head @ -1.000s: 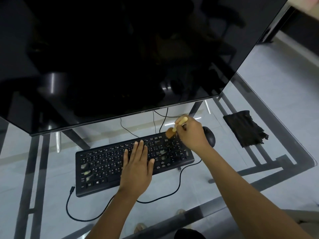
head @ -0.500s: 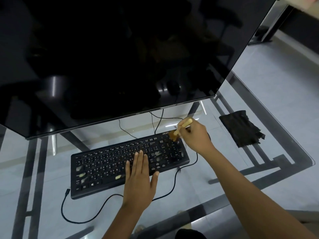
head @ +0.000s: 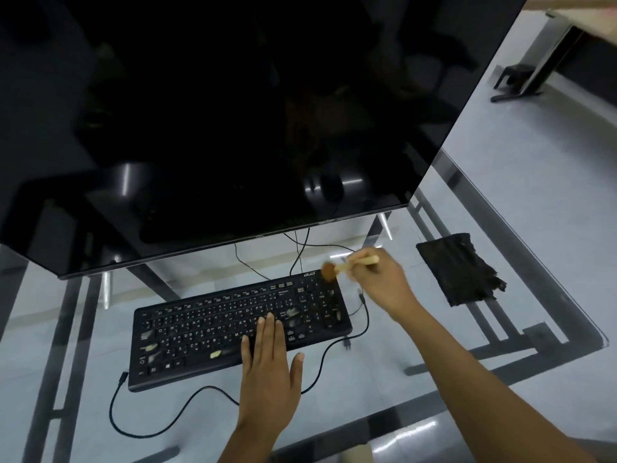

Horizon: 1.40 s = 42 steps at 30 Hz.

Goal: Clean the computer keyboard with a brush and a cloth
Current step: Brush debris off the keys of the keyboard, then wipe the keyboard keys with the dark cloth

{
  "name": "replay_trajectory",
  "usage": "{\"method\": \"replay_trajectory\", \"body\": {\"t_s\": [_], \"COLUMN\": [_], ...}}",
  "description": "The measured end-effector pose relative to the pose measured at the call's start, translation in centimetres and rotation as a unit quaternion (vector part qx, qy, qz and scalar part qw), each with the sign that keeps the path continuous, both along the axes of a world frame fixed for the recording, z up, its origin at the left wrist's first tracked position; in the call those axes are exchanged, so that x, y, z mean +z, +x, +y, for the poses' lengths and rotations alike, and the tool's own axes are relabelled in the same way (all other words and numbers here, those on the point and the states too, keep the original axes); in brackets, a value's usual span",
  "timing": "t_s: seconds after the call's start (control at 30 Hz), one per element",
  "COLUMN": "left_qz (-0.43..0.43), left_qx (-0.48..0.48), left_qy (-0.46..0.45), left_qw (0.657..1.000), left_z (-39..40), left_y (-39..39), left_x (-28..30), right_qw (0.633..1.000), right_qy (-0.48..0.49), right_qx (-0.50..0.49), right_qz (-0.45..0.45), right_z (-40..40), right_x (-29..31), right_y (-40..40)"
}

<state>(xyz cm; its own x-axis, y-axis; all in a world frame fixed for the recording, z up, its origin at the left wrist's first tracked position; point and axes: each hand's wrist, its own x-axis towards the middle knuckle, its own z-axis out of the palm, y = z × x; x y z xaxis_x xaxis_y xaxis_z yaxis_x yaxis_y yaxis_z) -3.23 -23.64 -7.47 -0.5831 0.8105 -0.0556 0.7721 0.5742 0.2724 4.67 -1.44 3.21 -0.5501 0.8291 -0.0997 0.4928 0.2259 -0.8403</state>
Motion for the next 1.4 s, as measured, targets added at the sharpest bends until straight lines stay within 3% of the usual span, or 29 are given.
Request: {"method": "replay_trajectory", "body": {"t_s": [0.07, 0.13, 0.3, 0.47, 0.57, 0.67, 0.77, 0.97, 1.13, 1.2, 1.27, 1.4], "left_qz": [-0.001, 0.005, 0.017, 0.024, 0.023, 0.003, -0.011, -0.014, -0.003, 0.042, 0.073, 0.049], "left_qx": [-0.001, -0.002, -0.040, -0.084, -0.104, -0.117, -0.130, -0.163, -0.108, -0.094, -0.085, -0.091], "left_qy": [-0.001, 0.008, 0.036, 0.071, 0.066, 0.066, 0.048, 0.007, -0.078, -0.100, -0.093, -0.052], "left_qw": [1.000, 1.000, 0.998, 0.994, 0.992, 0.991, 0.990, 0.986, 0.991, 0.990, 0.989, 0.993], "left_z": [0.9, 2.2, 8.6, 16.1, 19.9, 23.2, 26.2, 30.5, 34.0, 35.0, 35.7, 36.6], "left_y": [0.5, 0.8, 2.5, 4.5, 5.5, 6.4, 7.4, 9.1, 10.4, 11.0, 11.3, 11.9], "left_x": [0.6, 1.0, 2.6, 4.2, 4.7, 4.6, 4.1, 3.3, 2.4, 2.0, 1.8, 2.3], "right_qw": [0.990, 0.979, 0.970, 0.986, 0.953, 0.939, 0.937, 0.959, 0.946, 0.938, 0.933, 0.944], "right_qy": [-0.062, -0.065, -0.042, 0.050, 0.214, 0.240, 0.238, 0.219, 0.138, 0.103, 0.075, -0.018], "right_qx": [-0.094, -0.164, -0.232, -0.134, -0.059, -0.037, -0.022, -0.071, -0.135, -0.136, -0.135, -0.127], "right_qz": [0.081, 0.106, 0.061, -0.082, -0.208, -0.242, -0.254, -0.167, -0.261, -0.301, -0.324, -0.304], "right_z": [2.0, 3.7, 7.5, 9.6, 9.7, 9.4, 9.7, 15.2, 21.1, 22.0, 22.3, 22.5], "right_x": [0.1, -0.1, -2.4, -6.1, -7.6, -8.6, -9.7, -7.7, -7.2, -7.7, -8.2, -8.4], "right_y": [2.0, 4.1, 8.7, 10.9, 11.0, 11.0, 11.5, 14.0, 16.5, 16.8, 16.7, 16.4]}}
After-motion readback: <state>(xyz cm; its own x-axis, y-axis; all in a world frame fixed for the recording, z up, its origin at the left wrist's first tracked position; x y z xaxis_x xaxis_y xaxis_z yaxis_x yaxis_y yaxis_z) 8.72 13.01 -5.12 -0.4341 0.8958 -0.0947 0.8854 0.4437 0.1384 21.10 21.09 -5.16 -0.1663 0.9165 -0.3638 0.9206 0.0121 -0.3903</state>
